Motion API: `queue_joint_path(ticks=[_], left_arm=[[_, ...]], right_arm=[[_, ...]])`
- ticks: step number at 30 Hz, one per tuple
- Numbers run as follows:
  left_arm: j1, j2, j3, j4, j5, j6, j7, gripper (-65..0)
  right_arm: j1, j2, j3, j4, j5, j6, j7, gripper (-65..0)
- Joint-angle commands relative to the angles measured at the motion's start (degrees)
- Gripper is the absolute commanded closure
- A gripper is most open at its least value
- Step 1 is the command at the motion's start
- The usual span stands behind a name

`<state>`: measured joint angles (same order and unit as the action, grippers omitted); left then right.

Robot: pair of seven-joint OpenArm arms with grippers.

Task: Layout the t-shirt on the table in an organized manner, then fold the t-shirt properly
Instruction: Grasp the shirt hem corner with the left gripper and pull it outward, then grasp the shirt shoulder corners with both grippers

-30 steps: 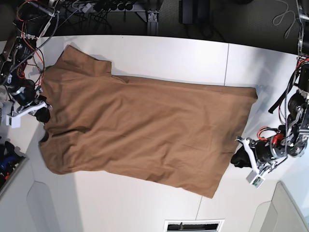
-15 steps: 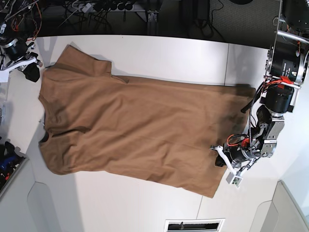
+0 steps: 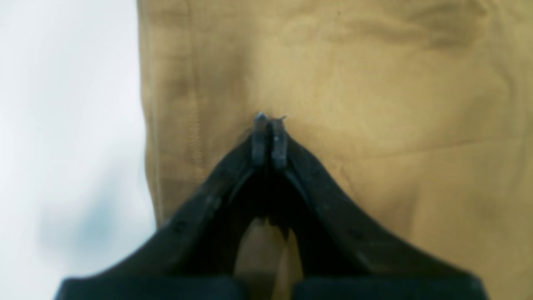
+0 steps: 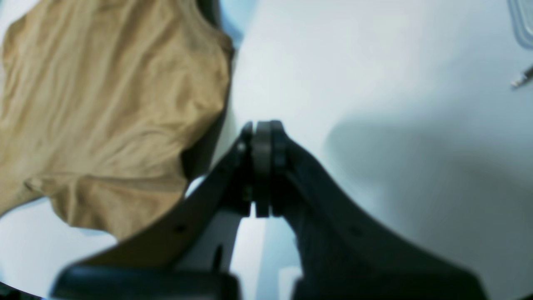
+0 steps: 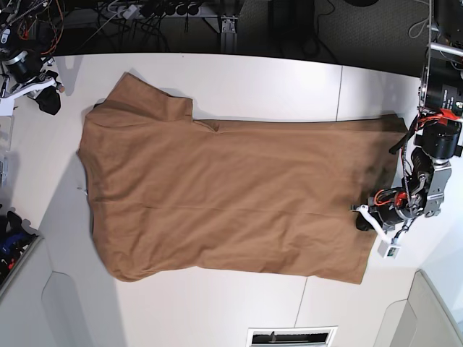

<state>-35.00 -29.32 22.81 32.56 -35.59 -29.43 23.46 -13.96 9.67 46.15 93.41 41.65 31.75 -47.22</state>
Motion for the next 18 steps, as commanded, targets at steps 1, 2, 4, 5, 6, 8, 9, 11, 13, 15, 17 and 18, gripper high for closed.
queue_joint_path(ticks=[1, 2, 4, 5, 6, 8, 9, 11, 13, 15, 17, 18], left_arm=[[0.1, -1.4, 0.0, 0.1, 0.3, -0.5, 2.5, 0.0], [0.7, -2.1, 0.0, 0.1, -1.4, -2.0, 2.5, 0.0], [1.4, -3.1, 0.0, 0.2, -5.1, -5.5, 2.6, -0.8], [1.6, -3.5, 0.0, 0.2, -7.1, -7.0, 2.8, -5.4], [1.6, -4.0, 0.0, 0.4, -9.1, -8.4, 3.6, -10.6], [1.6, -5.0, -0.5, 1.8, -13.7, -10.6, 6.5, -20.5], [1.6, -5.4, -1.4, 2.8, -15.5, -10.6, 8.7, -24.1], [1.6, -6.2, -4.4, 5.1, -18.8, -10.6, 13.6, -26.8], [1.6, -7.3, -8.1, 6.9, -23.1, -10.6, 18.6, -26.8], [1.6, -8.7, -11.4, 8.3, -26.9, -10.6, 22.7, -26.8], [1.9, -10.1, -14.1, 9.2, -29.7, -10.6, 26.0, -26.9], [2.0, -10.9, -15.0, 9.4, -31.0, -10.6, 27.5, -26.9]], right_arm=[[0.3, 0.9, 0.3, 1.1, 1.3, 0.5, 1.2, 0.0], [0.3, 0.9, 0.3, 1.1, 1.3, 0.5, 1.2, 0.0], [0.3, 0.9, 0.3, 1.1, 1.9, 0.7, 1.2, 0.0], [0.3, 0.9, 0.3, 1.1, 2.5, 1.1, 1.2, 0.0], [0.3, 0.9, 0.3, 1.1, 2.9, 1.3, 1.1, 0.0], [0.2, 0.9, 0.3, 1.5, 4.0, 1.3, 1.0, 0.0], [0.3, 0.9, 0.4, 1.9, 4.3, 1.3, 0.9, 0.0], [0.2, 0.9, 0.3, 3.3, 4.3, 1.3, 0.2, 0.0], [0.1, 0.9, 0.3, 4.7, 4.7, 1.2, -1.4, -8.8], [-0.7, 0.7, 0.3, 5.6, 6.1, 1.3, -2.2, -22.8], [-1.8, 0.4, 0.3, 5.9, 7.5, 1.3, -2.4, -31.4], [-2.2, 0.1, 0.3, 5.8, 7.7, 1.3, -2.5, -32.9]])
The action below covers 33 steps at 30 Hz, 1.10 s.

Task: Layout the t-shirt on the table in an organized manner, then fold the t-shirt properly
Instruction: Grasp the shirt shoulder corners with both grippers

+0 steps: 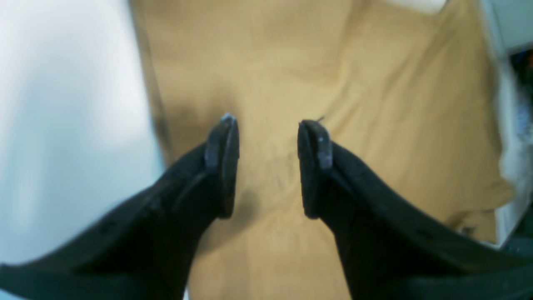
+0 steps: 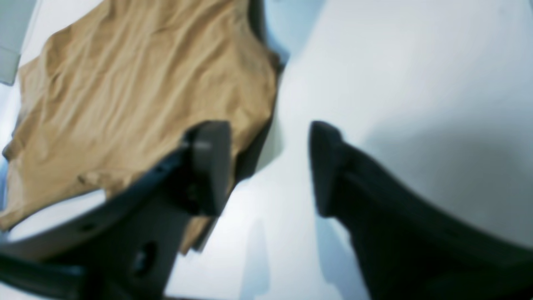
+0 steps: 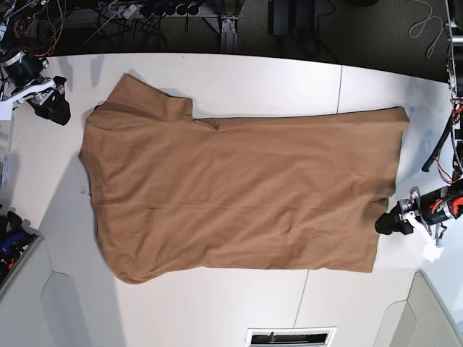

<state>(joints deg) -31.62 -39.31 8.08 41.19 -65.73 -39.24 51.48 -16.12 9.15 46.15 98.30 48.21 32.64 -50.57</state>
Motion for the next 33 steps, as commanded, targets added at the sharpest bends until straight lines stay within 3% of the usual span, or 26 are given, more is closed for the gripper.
queue_joint_path(ticks=[1, 6, 11, 18, 33], left_arm=[[-1.3, -1.7, -0.7, 0.9, -2.1, -0.8, 0.7, -26.9], [2.2, -5.5, -0.8, 0.9, -8.7, -0.8, 3.7, -30.0], [7.2, -6.7, -0.8, 0.9, -11.3, -0.8, 5.9, -32.3], [12.2, -6.7, -1.5, 0.9, -11.4, -0.8, 5.9, -32.3], [13.3, -6.9, -1.5, 0.9, -8.6, -0.8, 5.3, -32.3]], right_arm=[[-0.5, 0.3, 0.3, 0.9, 1.1, 0.4, 0.9, -33.0], [-2.7, -1.8, -0.8, 0.9, 1.3, 0.4, 0.9, -33.0], [-3.3, -1.9, -6.4, 0.6, -1.7, 0.4, 1.3, -33.0], [-3.3, -1.9, -13.8, -1.6, -5.4, -0.5, 3.7, -33.0], [-1.5, -3.6, -14.8, -3.0, -7.7, -0.5, 5.6, -33.0]])
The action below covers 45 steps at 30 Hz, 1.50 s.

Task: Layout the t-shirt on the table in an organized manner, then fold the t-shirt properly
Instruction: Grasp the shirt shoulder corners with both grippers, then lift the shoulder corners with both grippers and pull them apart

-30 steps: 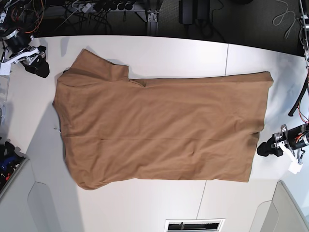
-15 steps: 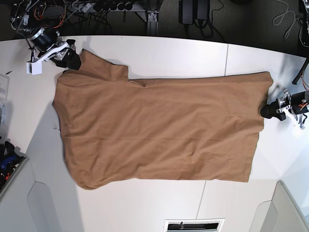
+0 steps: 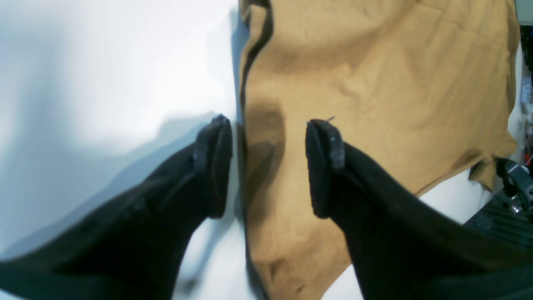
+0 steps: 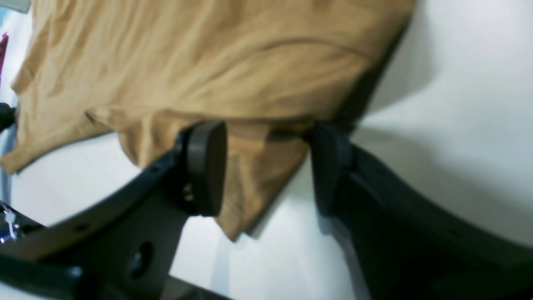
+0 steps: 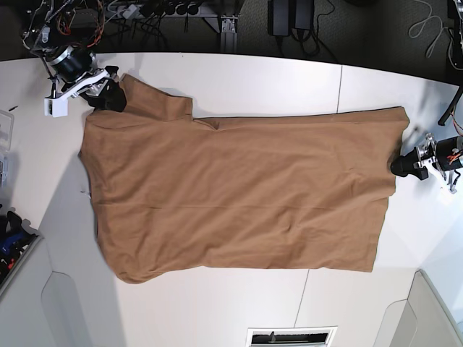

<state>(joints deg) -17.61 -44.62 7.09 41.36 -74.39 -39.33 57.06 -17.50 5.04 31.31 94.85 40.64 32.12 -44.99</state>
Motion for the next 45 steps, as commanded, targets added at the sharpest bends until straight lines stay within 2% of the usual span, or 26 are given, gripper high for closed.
queue_joint_path(ticks=[1, 5, 9, 12, 20, 26, 30, 35, 41, 43, 45], left_arm=[[-0.6, -1.7, -0.5, 0.7, 0.1, -0.7, -0.2, -32.3], [1.3, -2.9, -2.3, 0.7, 0.1, -0.7, -0.2, -32.3], [4.6, -4.8, -7.8, 0.7, -1.0, -0.7, 0.1, -32.3], [6.7, -5.4, -11.5, 0.7, -4.1, -0.7, 4.2, -32.3], [15.1, -5.3, -11.7, 0.7, -10.6, -0.7, 7.1, -32.3], [18.4, -5.4, -11.7, 1.7, -10.6, -0.7, 9.2, -32.3], [21.3, -5.3, -11.7, 7.8, -10.6, -0.7, 9.1, -32.3], [23.3, -4.6, -11.7, 16.2, -7.7, -0.7, 6.1, -32.3], [23.0, -2.1, -11.7, 18.3, -3.9, -0.7, 4.7, -32.2], [23.0, -1.3, -11.7, 18.3, -3.8, -0.7, 4.6, -30.2], [23.1, -0.7, -11.7, 18.3, -3.8, -0.7, 4.0, -19.9]], right_arm=[[-0.1, 0.5, 0.0, 0.1, -0.2, 0.0, 0.1, -33.0], [-0.2, 0.5, 0.0, -0.5, -0.2, 0.0, 0.2, -33.0], [-0.1, 0.5, 0.1, -0.5, -0.2, 0.0, 0.2, -33.0], [-0.1, 0.5, 0.1, -0.5, -0.2, 0.0, 0.2, -33.0], [0.0, 0.5, 0.1, -0.5, -0.2, 0.0, 0.2, -33.0], [0.0, 0.5, 0.1, -0.5, -1.5, 0.0, 0.9, -33.0], [0.3, 0.5, 0.1, -0.5, -1.5, 0.0, 1.3, -33.0], [1.0, 0.5, 0.1, -0.5, -2.3, 0.0, 1.3, -33.0], [1.0, 0.5, 0.0, -0.5, -1.9, 0.0, 1.4, -32.9], [1.0, 0.5, 0.0, -0.5, -1.6, 0.0, 1.5, -32.0], [0.9, 0.5, 0.0, -0.5, -1.6, 0.0, 1.5, -24.2]])
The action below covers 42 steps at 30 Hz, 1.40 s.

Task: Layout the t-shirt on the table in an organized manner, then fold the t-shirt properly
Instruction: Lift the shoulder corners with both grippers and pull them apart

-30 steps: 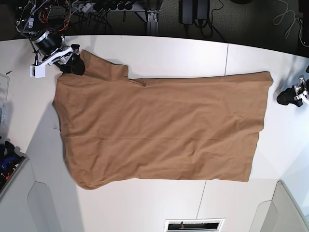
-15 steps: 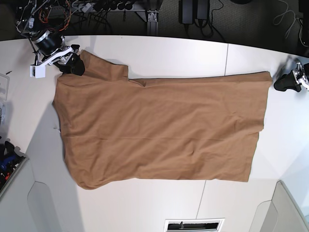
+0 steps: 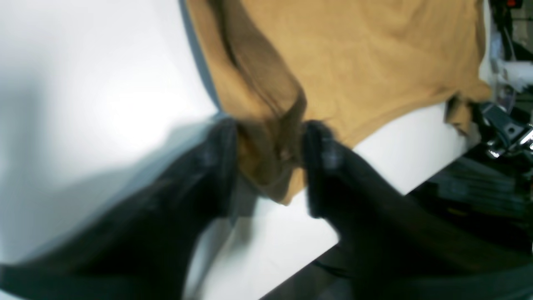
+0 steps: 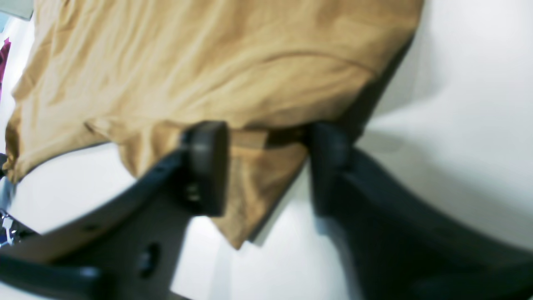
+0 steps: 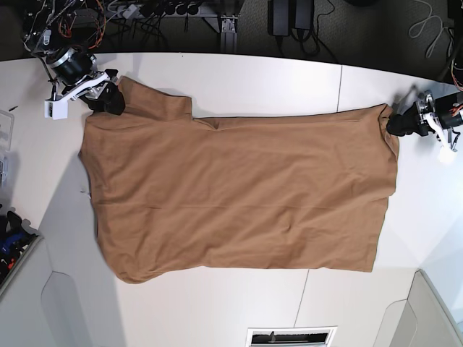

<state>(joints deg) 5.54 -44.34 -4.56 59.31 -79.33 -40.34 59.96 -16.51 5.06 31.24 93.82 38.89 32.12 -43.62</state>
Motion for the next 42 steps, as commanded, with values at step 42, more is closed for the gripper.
queue_joint_path(ticks=[42], left_arm=[[-8.9, -3.5, 0.2, 5.4, 24.2, 0.3, -20.8, 0.0]], right_arm=[[18.3, 1.9, -0.2, -2.0, -6.0, 0.2, 1.6, 0.0]])
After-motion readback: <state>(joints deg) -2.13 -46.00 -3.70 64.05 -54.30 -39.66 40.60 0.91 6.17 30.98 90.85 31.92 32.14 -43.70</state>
